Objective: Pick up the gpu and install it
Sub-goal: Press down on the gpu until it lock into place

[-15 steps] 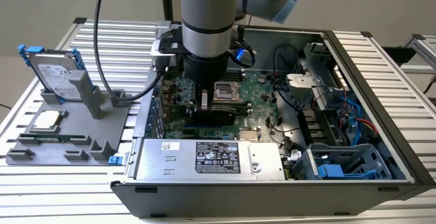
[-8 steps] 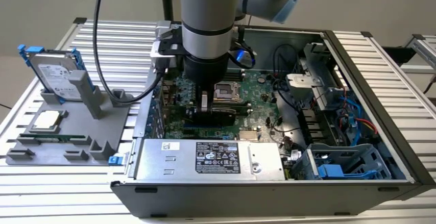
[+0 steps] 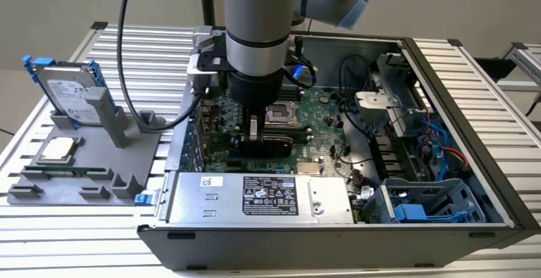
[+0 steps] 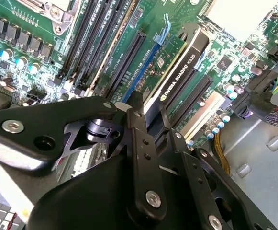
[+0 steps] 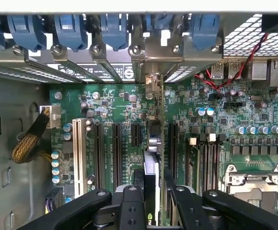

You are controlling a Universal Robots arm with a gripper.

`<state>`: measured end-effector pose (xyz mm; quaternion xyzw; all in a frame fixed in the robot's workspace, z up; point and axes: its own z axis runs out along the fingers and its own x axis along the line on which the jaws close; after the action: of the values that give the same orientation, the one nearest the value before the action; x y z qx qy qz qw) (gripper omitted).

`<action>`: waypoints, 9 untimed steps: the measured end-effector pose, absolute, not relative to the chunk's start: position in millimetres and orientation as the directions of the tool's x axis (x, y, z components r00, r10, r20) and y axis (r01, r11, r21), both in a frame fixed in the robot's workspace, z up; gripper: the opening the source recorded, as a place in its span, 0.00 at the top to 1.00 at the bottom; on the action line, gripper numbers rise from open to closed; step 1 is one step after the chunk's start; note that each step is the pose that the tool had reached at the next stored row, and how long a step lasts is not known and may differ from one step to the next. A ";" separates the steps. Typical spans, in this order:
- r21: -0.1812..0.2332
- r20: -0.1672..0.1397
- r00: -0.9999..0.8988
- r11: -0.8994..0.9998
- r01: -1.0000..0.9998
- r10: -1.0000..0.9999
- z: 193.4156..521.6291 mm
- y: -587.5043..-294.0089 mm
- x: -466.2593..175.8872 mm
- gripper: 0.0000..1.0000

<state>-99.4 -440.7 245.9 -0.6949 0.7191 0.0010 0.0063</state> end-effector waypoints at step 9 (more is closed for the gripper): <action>-0.008 -0.011 -0.034 0.034 -0.999 -0.999 242.0 -440.6 -99.4 1.00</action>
<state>-99.4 -440.6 242.0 -0.6949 0.7191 0.0011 0.0066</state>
